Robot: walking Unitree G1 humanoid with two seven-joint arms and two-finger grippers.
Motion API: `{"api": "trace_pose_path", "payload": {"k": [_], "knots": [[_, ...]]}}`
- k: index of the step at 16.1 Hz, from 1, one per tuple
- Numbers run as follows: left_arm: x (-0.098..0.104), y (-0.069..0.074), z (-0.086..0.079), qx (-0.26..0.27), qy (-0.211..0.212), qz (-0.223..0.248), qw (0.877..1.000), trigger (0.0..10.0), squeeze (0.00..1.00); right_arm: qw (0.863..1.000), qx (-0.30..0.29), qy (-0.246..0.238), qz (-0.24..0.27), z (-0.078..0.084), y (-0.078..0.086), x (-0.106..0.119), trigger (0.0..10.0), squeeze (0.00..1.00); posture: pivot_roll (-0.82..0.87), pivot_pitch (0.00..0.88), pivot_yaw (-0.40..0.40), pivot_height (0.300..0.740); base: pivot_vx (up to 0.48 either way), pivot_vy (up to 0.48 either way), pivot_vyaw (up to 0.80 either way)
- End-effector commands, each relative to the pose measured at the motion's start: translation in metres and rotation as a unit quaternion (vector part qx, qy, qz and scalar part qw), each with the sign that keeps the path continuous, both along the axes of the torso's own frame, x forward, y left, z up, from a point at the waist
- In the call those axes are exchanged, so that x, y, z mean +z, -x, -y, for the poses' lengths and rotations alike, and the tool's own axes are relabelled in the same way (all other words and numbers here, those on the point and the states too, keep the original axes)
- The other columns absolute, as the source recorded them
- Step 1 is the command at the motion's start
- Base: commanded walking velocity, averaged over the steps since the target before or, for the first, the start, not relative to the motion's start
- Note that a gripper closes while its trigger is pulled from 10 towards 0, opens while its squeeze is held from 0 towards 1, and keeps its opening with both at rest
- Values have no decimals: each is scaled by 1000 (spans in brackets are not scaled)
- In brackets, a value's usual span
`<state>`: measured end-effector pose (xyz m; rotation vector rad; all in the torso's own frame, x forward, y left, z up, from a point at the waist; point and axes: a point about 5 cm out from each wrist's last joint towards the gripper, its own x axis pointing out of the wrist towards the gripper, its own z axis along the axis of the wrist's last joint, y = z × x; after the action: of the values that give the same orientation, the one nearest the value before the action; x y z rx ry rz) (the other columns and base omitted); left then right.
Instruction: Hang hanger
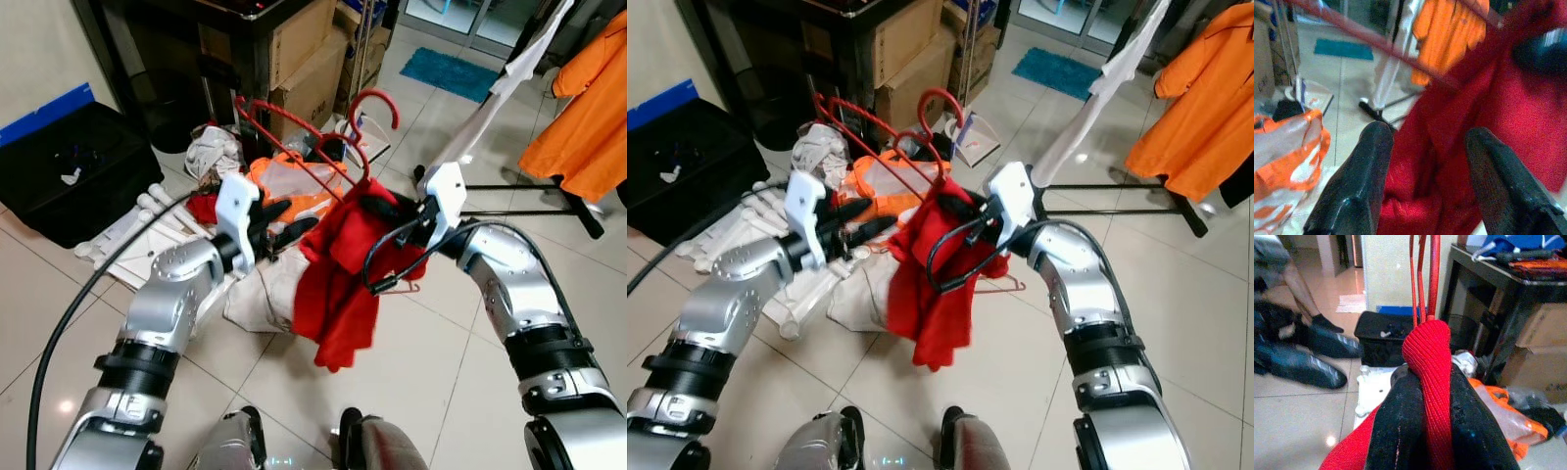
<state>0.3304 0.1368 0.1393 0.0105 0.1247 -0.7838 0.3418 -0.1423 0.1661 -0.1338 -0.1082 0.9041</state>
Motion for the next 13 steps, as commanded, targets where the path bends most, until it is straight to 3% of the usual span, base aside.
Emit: {"api": "trace_pose_path", "payload": {"k": [1,6,13], "knots": [[-7,-1,-3,2,-22,-5,1000,10000,0,999,15,-13,32,1,2,19,0,0,-119,188,-49,740,0,0,0],[5,-14,-14,52,-20,36,998,10000,0,998,43,-5,49,1,10,31,0,0,-130,177,-51,740,0,0,0],[2,-18,-5,21,-16,26,999,10000,0,995,77,-14,62,-6,23,50,0,0,-137,168,-46,740,0,0,0]]}}
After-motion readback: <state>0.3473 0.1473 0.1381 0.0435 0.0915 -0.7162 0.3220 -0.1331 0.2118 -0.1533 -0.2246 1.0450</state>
